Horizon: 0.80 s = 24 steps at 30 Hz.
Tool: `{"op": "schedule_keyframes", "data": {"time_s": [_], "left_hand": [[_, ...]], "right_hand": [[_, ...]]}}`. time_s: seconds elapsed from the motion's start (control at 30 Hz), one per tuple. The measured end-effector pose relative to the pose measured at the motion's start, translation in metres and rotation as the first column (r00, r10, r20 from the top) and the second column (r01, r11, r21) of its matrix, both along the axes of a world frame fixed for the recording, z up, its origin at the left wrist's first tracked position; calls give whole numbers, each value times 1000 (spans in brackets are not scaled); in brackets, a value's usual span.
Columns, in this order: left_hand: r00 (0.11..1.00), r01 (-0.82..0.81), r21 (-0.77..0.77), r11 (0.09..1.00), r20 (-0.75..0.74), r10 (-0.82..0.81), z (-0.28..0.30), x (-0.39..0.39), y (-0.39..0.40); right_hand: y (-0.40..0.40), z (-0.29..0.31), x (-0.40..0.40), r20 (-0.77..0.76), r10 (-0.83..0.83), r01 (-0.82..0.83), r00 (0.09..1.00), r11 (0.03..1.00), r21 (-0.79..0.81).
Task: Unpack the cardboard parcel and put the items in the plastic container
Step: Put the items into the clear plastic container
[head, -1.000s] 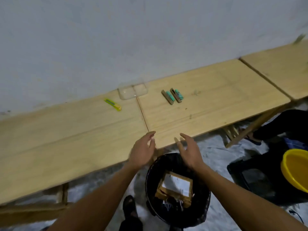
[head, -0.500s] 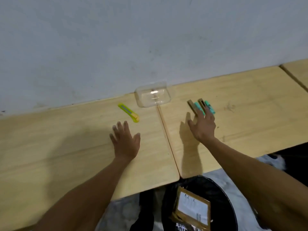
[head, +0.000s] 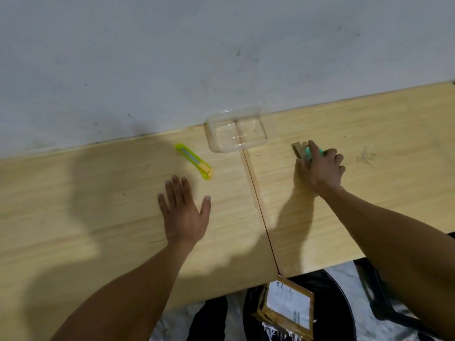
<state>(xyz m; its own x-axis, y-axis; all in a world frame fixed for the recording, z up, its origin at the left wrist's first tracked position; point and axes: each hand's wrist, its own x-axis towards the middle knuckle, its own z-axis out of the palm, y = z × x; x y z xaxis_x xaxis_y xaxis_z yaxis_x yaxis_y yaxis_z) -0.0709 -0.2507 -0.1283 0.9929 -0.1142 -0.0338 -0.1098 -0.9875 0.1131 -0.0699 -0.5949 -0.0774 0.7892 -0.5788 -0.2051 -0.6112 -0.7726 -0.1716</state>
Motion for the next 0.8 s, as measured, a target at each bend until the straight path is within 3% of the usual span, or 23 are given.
{"op": "schedule_keyframes", "data": {"time_s": [0.13, 0.23, 0.33, 0.4, 0.5, 0.67, 0.8], "left_hand": [[1000, -15, -7, 1000, -24, 15, 5, 0, -2], [1000, -14, 0, 1000, -28, 14, 8, 1, -3], [999, -19, 3, 1000, -43, 19, 10, 1, -3], [999, -20, 19, 1000, -47, 21, 10, 1, -2], [998, -24, 8, 1000, -51, 24, 12, 1, -2], [997, -34, -10, 999, -75, 33, 13, 3, -1], [996, -38, -16, 999, -82, 37, 11, 2, 1]], "right_hand": [[7, 11, 4, 107, 62, -78, 992, 986, 149], [28, 24, 15, 356, 56, -156, 933, 953, 261], [52, 43, 46, 516, 259, -399, 816, 899, 180], [63, 56, 75, 442, 464, -540, 767, 840, 54], [76, 63, 117, 184, 674, -684, 715, 730, -16], [82, 53, 163, -138, 766, -770, 628, 638, 34], [87, 39, 171, -172, 775, -766, 607, 629, 132]]}}
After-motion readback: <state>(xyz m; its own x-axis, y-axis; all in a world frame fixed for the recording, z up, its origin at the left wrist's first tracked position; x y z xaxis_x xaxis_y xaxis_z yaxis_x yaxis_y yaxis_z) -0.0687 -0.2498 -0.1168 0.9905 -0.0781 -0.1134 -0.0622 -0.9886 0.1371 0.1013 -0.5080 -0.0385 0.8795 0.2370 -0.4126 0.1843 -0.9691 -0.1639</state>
